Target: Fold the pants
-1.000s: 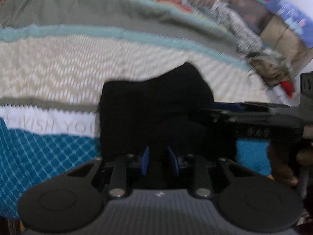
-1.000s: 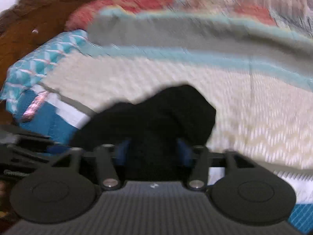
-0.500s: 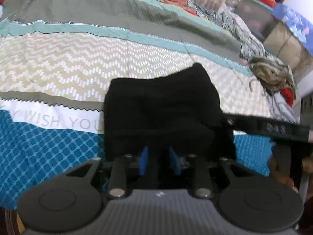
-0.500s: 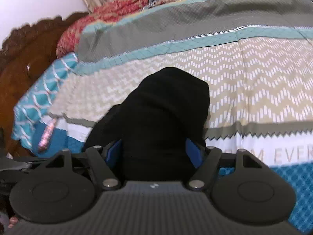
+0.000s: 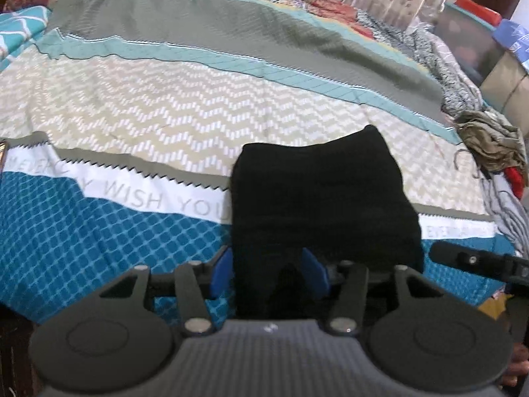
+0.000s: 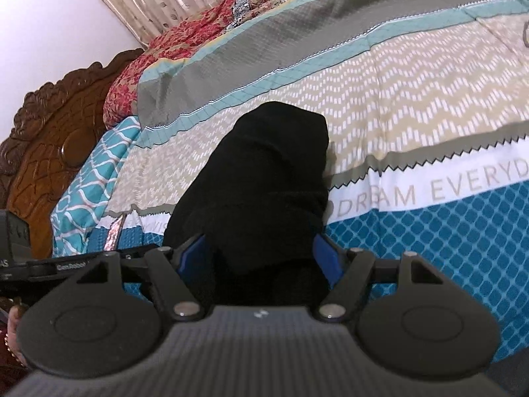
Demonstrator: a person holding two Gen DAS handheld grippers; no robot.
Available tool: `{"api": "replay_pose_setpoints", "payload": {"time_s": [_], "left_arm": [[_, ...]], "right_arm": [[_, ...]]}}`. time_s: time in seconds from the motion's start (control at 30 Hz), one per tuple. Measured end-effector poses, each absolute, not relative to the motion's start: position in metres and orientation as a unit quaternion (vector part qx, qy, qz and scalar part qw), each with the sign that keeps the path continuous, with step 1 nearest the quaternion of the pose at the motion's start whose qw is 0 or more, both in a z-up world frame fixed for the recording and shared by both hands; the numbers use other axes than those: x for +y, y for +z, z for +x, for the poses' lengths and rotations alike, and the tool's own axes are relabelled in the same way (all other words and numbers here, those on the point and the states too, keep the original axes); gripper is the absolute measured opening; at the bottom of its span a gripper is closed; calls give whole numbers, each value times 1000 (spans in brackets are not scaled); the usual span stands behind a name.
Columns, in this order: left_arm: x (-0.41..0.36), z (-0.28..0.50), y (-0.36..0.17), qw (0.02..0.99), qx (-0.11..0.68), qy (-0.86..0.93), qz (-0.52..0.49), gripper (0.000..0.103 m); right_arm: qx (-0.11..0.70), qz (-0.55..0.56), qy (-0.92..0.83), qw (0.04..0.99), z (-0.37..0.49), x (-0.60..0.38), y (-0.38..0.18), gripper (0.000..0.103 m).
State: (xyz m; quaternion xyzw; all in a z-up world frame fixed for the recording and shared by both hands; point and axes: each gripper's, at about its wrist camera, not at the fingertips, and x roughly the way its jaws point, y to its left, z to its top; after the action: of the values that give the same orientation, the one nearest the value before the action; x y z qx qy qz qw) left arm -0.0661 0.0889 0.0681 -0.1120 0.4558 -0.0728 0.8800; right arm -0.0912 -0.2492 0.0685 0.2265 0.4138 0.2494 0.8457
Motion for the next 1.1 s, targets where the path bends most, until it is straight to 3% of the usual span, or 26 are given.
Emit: {"api": "replay_pose_setpoints", "payload": {"time_s": [1.1], "left_arm": [[83,-71,60,884,465,-24,-51,56]], "right_arm": [[420,251,246,837,-101,-251,61,74]]}}
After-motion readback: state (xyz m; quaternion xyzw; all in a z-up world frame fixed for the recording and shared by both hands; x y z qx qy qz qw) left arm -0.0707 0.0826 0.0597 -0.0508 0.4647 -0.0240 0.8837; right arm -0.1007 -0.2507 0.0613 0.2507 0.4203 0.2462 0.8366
